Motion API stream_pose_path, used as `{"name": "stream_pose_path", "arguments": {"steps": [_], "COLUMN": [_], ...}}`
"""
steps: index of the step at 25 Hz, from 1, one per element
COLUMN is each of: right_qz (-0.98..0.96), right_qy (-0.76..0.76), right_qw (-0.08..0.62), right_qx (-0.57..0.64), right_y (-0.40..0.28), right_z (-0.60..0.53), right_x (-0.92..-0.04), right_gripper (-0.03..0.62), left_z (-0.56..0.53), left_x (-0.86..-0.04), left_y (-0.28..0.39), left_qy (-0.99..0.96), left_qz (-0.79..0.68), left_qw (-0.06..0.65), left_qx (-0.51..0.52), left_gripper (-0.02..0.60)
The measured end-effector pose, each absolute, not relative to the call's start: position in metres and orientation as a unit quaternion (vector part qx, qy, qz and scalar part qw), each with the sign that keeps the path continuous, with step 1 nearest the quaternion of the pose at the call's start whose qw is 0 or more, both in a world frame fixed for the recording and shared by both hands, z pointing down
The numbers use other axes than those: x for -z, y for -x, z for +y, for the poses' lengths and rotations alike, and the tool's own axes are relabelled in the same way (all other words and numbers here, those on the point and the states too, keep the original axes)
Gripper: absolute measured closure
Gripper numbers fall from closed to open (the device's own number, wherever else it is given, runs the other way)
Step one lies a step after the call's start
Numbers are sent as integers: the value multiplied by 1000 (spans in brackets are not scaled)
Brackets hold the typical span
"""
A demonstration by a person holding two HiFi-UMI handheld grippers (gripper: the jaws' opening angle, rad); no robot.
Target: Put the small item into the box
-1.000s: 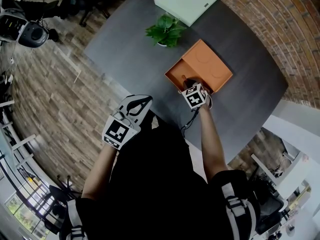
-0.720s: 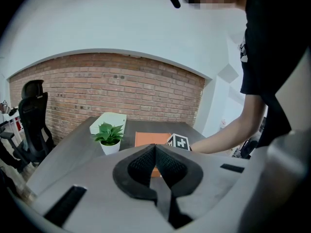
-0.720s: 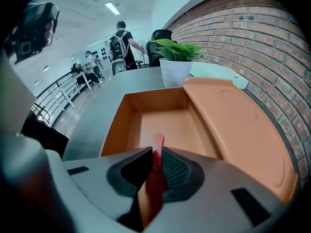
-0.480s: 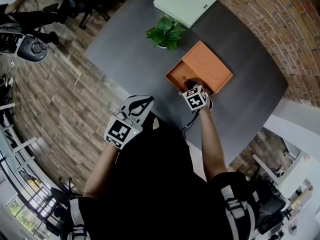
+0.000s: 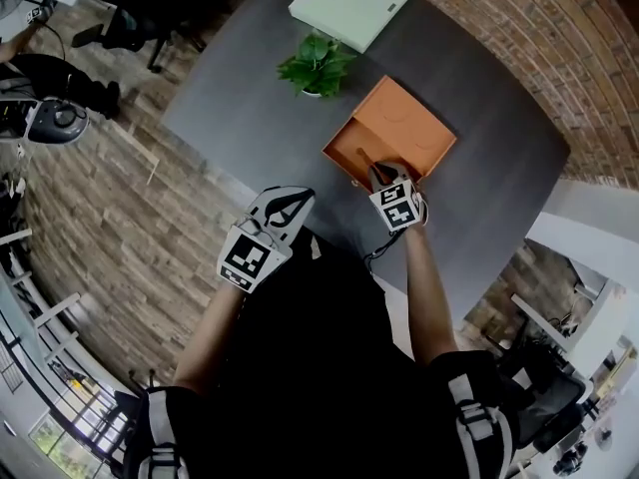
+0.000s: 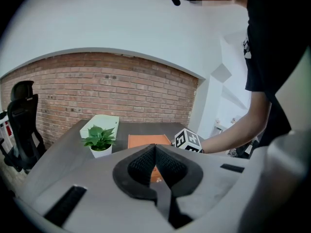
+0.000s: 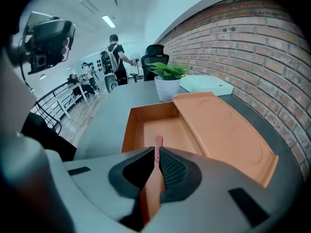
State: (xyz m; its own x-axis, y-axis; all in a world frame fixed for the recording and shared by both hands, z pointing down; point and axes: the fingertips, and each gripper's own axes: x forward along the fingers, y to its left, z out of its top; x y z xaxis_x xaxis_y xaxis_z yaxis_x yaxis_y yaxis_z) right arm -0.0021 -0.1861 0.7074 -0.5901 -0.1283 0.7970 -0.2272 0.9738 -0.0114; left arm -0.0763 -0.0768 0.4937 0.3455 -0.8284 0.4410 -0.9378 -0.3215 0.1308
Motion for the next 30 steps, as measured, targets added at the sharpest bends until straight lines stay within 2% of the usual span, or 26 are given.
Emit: {"name": "stream_pose_path", "arguments": {"steps": [6, 20, 30], "right_qz": [-902, -932, -926], "right_qy": [-121, -176, -223], "right_qw": [410, 310, 296], "right_qx": [-60, -70, -73], "right_y": [-25, -68, -90], "right_z": [-173, -157, -150], "right_x": [-687, -600, -579], "right_gripper": [569, 569, 569], "left_z": [-86, -101, -93], "left_x": [-500, -512, -510], "left_y": [55, 0, -4], "left_qy": [-818, -866, -879], "left_qz": [-527, -447, -422], "left_qw": [182, 174, 161], "left_qx": [-143, -144, -150], "left_gripper": [559, 560, 560]}}
